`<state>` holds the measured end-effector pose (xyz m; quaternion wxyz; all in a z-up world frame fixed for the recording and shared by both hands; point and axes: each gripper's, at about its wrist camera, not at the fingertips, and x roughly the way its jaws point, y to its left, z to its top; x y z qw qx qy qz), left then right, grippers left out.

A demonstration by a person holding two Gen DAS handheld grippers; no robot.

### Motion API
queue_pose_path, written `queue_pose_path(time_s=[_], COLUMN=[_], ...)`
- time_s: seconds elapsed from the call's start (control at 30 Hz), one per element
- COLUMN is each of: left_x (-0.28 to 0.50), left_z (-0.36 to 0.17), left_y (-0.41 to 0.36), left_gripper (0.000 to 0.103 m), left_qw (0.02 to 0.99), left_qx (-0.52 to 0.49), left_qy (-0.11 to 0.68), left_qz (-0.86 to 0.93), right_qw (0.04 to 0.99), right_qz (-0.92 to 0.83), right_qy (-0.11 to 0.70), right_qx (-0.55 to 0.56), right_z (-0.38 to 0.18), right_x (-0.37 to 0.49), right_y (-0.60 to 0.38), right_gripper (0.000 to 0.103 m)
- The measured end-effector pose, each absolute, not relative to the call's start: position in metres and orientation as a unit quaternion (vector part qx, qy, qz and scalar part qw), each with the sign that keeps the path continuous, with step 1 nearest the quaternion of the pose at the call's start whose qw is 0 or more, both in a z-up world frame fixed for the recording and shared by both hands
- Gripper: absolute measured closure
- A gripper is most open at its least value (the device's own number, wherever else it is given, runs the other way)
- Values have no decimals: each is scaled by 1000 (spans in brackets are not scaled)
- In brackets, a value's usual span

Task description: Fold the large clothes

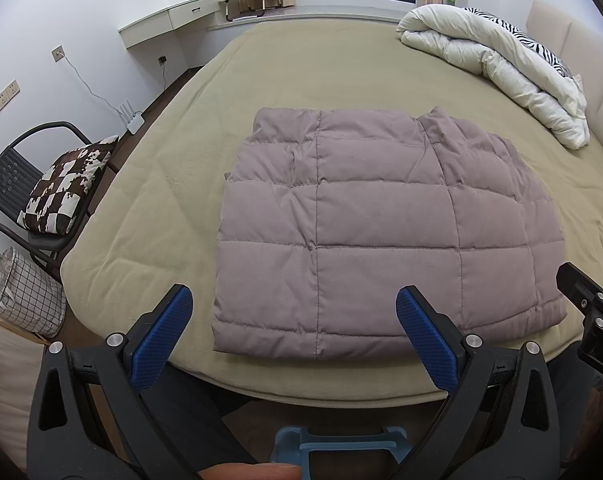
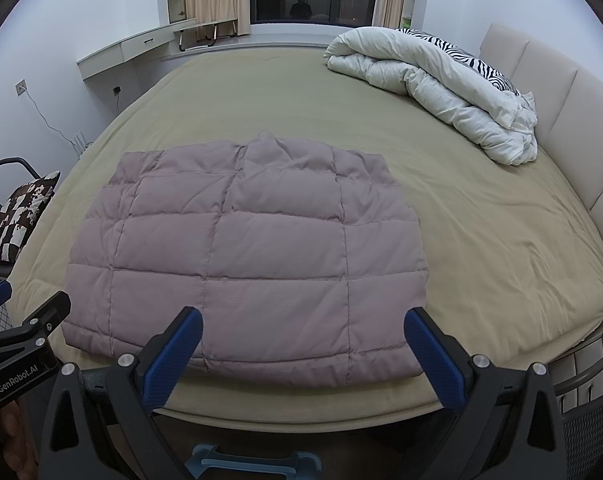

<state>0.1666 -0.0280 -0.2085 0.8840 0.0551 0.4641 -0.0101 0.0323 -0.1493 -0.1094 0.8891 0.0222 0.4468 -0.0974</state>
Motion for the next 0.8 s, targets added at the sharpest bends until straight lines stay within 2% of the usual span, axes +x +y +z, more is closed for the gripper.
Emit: queue_pose_path(time_s=[0.8], left_x=[165], left_z=[-210], left_y=[-27], left_gripper=[0], left_qw=[882], left_qx=[48], left_qy=[469], left_qz=[-12], right_qw=[889], right_qz=[-95], right_qy=[448], right_qx=[21], right_z=[-112], right_x=[32], right_y=[-150], right_gripper=[0])
